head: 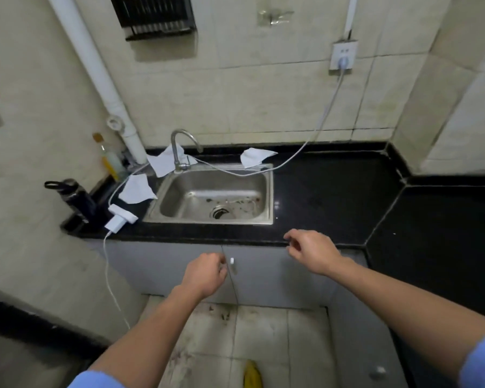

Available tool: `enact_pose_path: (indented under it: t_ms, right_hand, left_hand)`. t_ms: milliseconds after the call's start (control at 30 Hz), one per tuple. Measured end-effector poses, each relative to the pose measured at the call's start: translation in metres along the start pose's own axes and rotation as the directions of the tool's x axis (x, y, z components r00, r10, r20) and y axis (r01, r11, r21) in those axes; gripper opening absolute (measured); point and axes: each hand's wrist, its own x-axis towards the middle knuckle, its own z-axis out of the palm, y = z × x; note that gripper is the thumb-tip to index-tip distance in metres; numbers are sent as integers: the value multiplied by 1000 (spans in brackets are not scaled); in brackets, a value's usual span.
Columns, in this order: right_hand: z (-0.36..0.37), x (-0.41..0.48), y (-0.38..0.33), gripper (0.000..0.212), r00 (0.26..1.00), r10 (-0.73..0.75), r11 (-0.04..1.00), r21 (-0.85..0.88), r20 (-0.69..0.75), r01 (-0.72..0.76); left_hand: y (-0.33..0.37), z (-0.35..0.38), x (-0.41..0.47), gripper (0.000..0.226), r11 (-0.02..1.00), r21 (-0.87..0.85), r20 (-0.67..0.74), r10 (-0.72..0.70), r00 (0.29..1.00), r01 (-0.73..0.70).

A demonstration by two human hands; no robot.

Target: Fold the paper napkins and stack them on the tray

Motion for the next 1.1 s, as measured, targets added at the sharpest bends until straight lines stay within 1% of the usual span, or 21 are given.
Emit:
enact_pose_path:
  t_ms: [100, 233, 333, 467, 600, 767, 867, 1000, 1100]
  right_hand:
    - [-8, 59, 2, 30, 1000, 17, 999, -29, 9, -17]
    - [-22, 123, 10, 29, 996, 82, 997, -5, -20, -82]
    - [-24, 154, 27, 30, 992, 126, 992, 1, -9, -126]
    - [-23, 200, 63, 32, 979, 199, 980, 6, 42, -199]
    - [-21, 258, 107, 32, 978, 201, 979, 6, 59, -202]
    - [-17, 335, 153, 34, 973, 196, 977, 56, 126, -204]
    - [-13, 371, 167, 35, 967, 184, 978, 68, 177, -199]
    - [5, 399, 176, 33, 947, 182, 974, 80, 264, -210]
    - [22, 410, 187, 33, 937, 220, 966, 73, 273, -248]
  left_hand:
    - [-15, -17, 57, 23, 999, -17, -16, 29, 999, -29]
    - [-22, -45, 132, 20, 997, 22, -31, 74, 997, -73]
    - [-17, -51, 183, 19, 994, -11, 1, 108, 994, -108]
    - [-6, -42, 250, 20, 991, -29, 43, 129, 991, -128]
    - [4, -32, 321, 27, 995, -27, 110, 103, 989, -101]
    - [17, -34, 415, 23, 996, 12, 139, 85, 987, -88]
    - [19, -36, 462, 29, 998, -13, 137, 70, 988, -69]
    - [13, -27, 523, 34, 994, -46, 165, 101, 981, -95]
    - [4, -16, 577, 42, 996, -21, 159, 87, 983, -85]
